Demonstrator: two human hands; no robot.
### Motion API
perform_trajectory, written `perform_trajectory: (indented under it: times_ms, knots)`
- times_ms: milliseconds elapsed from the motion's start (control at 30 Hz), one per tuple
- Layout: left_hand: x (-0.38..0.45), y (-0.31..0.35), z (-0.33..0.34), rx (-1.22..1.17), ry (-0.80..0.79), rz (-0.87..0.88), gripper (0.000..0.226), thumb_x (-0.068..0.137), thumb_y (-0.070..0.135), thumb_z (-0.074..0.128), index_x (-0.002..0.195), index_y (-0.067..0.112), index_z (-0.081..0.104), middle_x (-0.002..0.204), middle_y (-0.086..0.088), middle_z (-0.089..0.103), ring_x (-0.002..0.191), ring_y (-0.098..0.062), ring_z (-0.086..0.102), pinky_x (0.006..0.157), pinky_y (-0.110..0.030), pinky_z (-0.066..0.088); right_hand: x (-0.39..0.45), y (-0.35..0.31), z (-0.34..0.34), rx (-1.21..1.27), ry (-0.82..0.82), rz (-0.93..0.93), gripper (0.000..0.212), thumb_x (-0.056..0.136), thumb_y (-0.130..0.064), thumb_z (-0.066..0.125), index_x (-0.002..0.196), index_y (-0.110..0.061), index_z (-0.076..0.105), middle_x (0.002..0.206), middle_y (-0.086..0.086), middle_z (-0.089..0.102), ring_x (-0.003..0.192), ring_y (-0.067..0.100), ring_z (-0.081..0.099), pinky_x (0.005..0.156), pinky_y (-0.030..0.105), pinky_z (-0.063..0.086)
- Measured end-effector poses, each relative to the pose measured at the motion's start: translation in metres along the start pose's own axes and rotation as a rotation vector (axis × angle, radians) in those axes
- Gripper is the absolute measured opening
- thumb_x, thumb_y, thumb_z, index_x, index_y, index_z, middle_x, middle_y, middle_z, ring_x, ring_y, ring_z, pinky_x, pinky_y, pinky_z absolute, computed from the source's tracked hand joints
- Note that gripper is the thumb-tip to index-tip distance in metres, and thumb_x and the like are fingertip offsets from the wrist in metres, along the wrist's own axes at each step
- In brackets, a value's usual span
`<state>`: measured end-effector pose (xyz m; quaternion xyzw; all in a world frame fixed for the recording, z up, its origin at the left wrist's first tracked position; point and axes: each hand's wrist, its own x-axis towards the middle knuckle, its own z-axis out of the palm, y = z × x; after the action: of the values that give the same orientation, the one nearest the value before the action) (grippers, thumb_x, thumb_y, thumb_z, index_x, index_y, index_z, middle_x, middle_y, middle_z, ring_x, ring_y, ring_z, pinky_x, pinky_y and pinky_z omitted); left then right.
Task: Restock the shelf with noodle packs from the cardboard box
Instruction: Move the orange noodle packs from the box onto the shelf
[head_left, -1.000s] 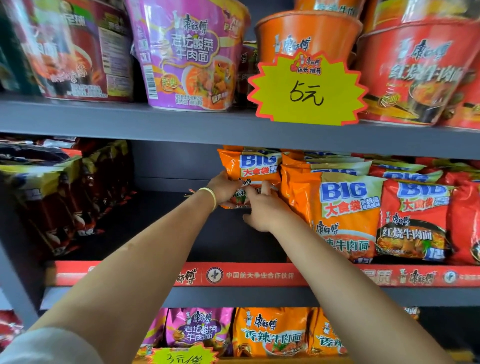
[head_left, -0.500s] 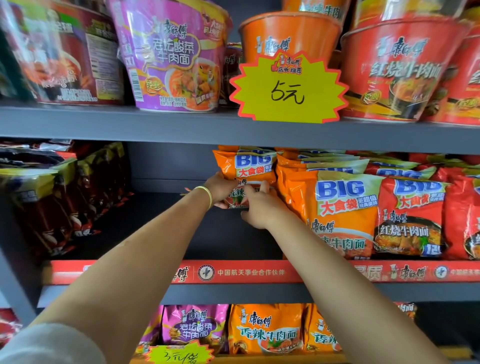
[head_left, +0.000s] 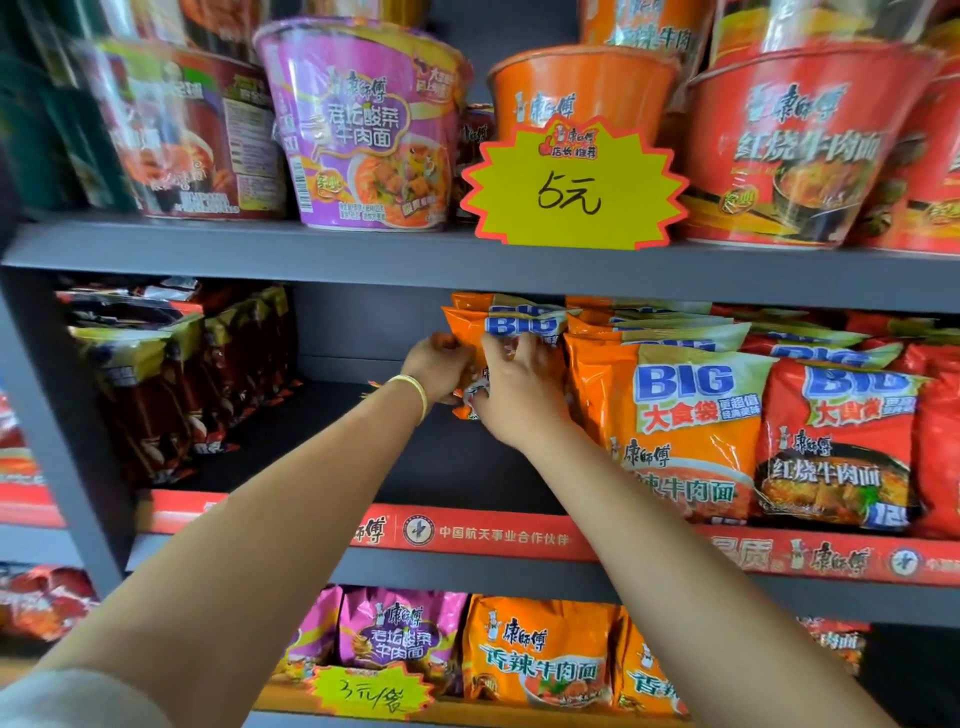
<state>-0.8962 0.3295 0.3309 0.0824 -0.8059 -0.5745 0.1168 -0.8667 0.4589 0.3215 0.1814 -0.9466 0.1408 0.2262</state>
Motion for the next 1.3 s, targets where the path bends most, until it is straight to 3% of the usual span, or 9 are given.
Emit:
perform_trajectory:
  times_ms: [200,400,500,667,767,833,900,1033,1300]
  knots:
    - [0.000,0.013,-0.003,-0.250,0.137,0.002,0.022,0.100,0.013,0.050,0.081,0.018,0.060,0.087,-0.011,0.067,0.064,-0.020,0.064,0.061,-0.034,0.057,0.012,-0.006,-0.001,-0.098,-0.116,0.070,0.089,0.090,-0.032,0.066,0.156,-0.029,0.006,0.163,0.014,-0.008,0.148,0.043,-0.004,0.116,0.055,0.018]
    - [-0.008,0.006,-0.006,-0.175,-0.113,-0.040,0.041,0.100,0.043,0.045,0.139,0.030,0.051,0.134,-0.001,0.058,0.116,-0.023,0.059,0.091,-0.039,0.050,0.024,-0.009,0.005,-0.162,-0.254,0.110,0.098,0.089,-0.024,0.067,0.156,-0.035,-0.003,0.161,0.011,-0.027,0.146,0.044,-0.024,0.116,0.061,0.009]
    - [-0.013,-0.001,-0.005,-0.168,-0.133,0.012,0.046,0.104,0.040,0.041,0.149,0.031,0.039,0.140,-0.002,0.052,0.122,-0.024,0.056,0.099,-0.042,0.050,0.023,-0.010,0.005,-0.142,-0.248,0.093,0.093,0.092,-0.027,0.064,0.157,-0.037,-0.001,0.162,0.009,-0.026,0.147,0.043,-0.022,0.118,0.060,0.006]
    - [-0.023,-0.008,-0.016,0.226,-0.096,0.223,0.060,0.088,0.039,0.051,0.146,0.028,0.041,0.143,-0.008,0.052,0.131,-0.027,0.050,0.111,-0.041,0.041,0.005,-0.010,-0.009,-0.154,-0.214,0.047,0.081,0.098,-0.034,0.054,0.157,-0.032,0.000,0.165,0.006,-0.018,0.150,0.040,-0.011,0.120,0.056,0.011]
    - [-0.034,-0.017,-0.025,0.772,0.068,0.474,0.050,0.096,0.022,0.047,0.146,0.021,0.043,0.149,-0.011,0.042,0.133,-0.033,0.046,0.106,-0.044,0.041,-0.010,-0.014,-0.008,-0.226,-0.272,0.036,0.081,0.096,-0.031,0.056,0.158,-0.026,0.003,0.165,0.008,-0.015,0.151,0.037,-0.009,0.120,0.056,0.012]
    - [-0.040,-0.023,-0.026,1.160,-0.006,0.589,0.061,0.098,0.028,0.046,0.155,0.025,0.024,0.164,-0.007,0.018,0.148,-0.032,0.025,0.114,-0.049,0.031,-0.013,-0.016,-0.002,-0.313,-0.378,0.078,0.090,0.093,-0.027,0.060,0.158,-0.027,-0.003,0.163,0.010,-0.022,0.151,0.037,-0.013,0.121,0.057,0.008]
    - [-0.036,-0.028,-0.026,1.373,-0.109,0.510,0.073,0.100,0.032,0.046,0.158,0.029,0.001,0.166,-0.006,-0.011,0.154,-0.030,-0.002,0.120,-0.054,0.017,-0.011,-0.016,0.002,-0.330,-0.453,0.124,0.100,0.090,-0.019,0.064,0.157,-0.028,-0.010,0.161,0.011,-0.029,0.150,0.036,-0.017,0.121,0.057,0.006]
    - [-0.037,-0.026,-0.022,1.464,-0.137,0.434,0.077,0.101,0.031,0.043,0.157,0.028,-0.009,0.164,-0.005,-0.021,0.152,-0.029,-0.013,0.120,-0.057,0.009,-0.009,-0.012,0.003,-0.308,-0.466,0.147,0.105,0.087,-0.011,0.065,0.157,-0.027,-0.011,0.160,0.010,-0.030,0.150,0.035,-0.018,0.121,0.056,0.005]
    - [-0.057,-0.027,-0.031,1.272,-0.044,0.524,0.076,0.100,0.028,0.046,0.158,0.022,-0.001,0.167,-0.006,-0.010,0.153,-0.030,-0.003,0.120,-0.054,0.017,-0.027,-0.014,-0.013,-0.203,-0.300,0.090,0.086,0.097,-0.027,0.058,0.159,-0.020,-0.002,0.164,0.007,-0.019,0.152,0.032,-0.008,0.122,0.050,0.007]
